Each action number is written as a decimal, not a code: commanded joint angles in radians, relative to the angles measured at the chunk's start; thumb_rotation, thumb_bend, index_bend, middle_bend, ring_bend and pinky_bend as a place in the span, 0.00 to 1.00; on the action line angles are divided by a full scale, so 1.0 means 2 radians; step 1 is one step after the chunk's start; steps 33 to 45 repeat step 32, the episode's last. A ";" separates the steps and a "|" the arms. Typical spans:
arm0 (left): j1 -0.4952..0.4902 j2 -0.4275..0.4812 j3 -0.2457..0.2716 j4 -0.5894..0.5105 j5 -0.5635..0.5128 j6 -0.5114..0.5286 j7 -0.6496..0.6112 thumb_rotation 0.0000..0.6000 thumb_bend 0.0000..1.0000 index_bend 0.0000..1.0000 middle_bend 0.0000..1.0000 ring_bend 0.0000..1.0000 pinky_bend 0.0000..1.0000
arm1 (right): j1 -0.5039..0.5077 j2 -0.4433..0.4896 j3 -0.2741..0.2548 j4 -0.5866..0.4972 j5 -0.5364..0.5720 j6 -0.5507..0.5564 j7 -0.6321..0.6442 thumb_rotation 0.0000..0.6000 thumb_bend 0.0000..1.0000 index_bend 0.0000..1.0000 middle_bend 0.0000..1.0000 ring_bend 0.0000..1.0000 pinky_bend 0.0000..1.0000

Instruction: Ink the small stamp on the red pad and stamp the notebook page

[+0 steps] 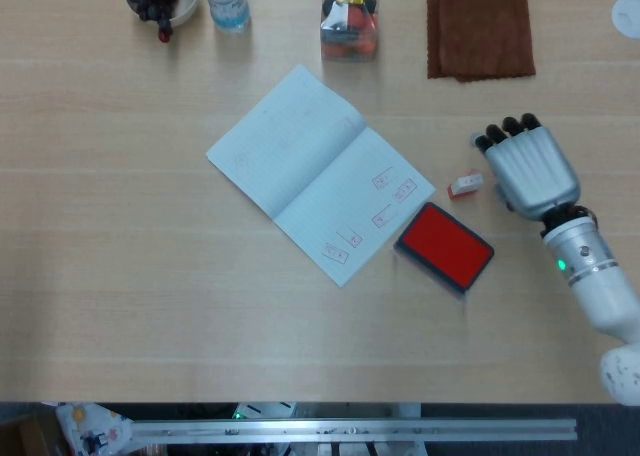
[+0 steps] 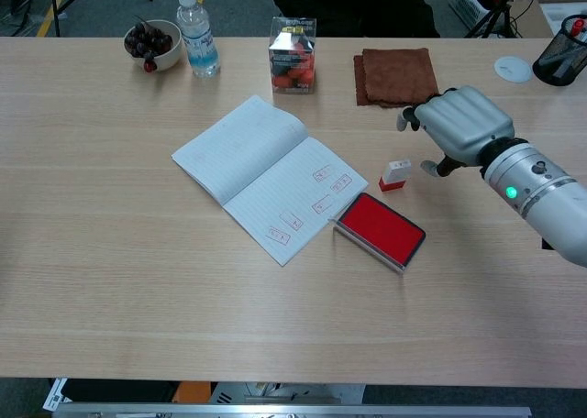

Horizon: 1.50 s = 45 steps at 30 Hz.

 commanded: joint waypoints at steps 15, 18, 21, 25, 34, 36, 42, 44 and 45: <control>-0.005 -0.017 -0.022 -0.025 -0.006 0.018 0.038 1.00 0.27 0.04 0.05 0.03 0.06 | -0.155 0.194 -0.032 -0.131 -0.107 0.214 0.101 1.00 0.23 0.42 0.42 0.30 0.28; -0.005 -0.018 -0.023 -0.028 -0.004 0.021 0.040 1.00 0.27 0.04 0.05 0.03 0.06 | -0.182 0.213 -0.043 -0.142 -0.121 0.237 0.119 1.00 0.23 0.42 0.42 0.30 0.28; -0.005 -0.019 -0.023 -0.031 -0.001 0.023 0.041 1.00 0.27 0.04 0.05 0.03 0.06 | -0.202 0.228 -0.050 -0.147 -0.128 0.250 0.132 1.00 0.23 0.43 0.43 0.30 0.28; -0.005 -0.021 -0.023 -0.032 0.004 0.027 0.043 1.00 0.27 0.04 0.05 0.03 0.06 | -0.217 0.239 -0.052 -0.148 -0.131 0.250 0.145 1.00 0.23 0.43 0.43 0.30 0.28; -0.004 -0.024 -0.024 -0.032 0.006 0.030 0.043 1.00 0.27 0.04 0.05 0.03 0.06 | -0.225 0.242 -0.044 -0.145 -0.132 0.237 0.153 1.00 0.23 0.43 0.43 0.30 0.28; -0.004 -0.024 -0.024 -0.032 0.006 0.030 0.043 1.00 0.27 0.04 0.05 0.03 0.06 | -0.225 0.242 -0.044 -0.145 -0.132 0.237 0.153 1.00 0.23 0.43 0.43 0.30 0.28; -0.004 -0.024 -0.024 -0.032 0.006 0.030 0.043 1.00 0.27 0.04 0.05 0.03 0.06 | -0.225 0.242 -0.044 -0.145 -0.132 0.237 0.153 1.00 0.23 0.43 0.43 0.30 0.28; -0.004 -0.024 -0.024 -0.032 0.006 0.030 0.043 1.00 0.27 0.04 0.05 0.03 0.06 | -0.225 0.242 -0.044 -0.145 -0.132 0.237 0.153 1.00 0.23 0.43 0.43 0.30 0.28; -0.004 -0.024 -0.024 -0.032 0.006 0.030 0.043 1.00 0.27 0.04 0.05 0.03 0.06 | -0.225 0.242 -0.044 -0.145 -0.132 0.237 0.153 1.00 0.23 0.43 0.43 0.30 0.28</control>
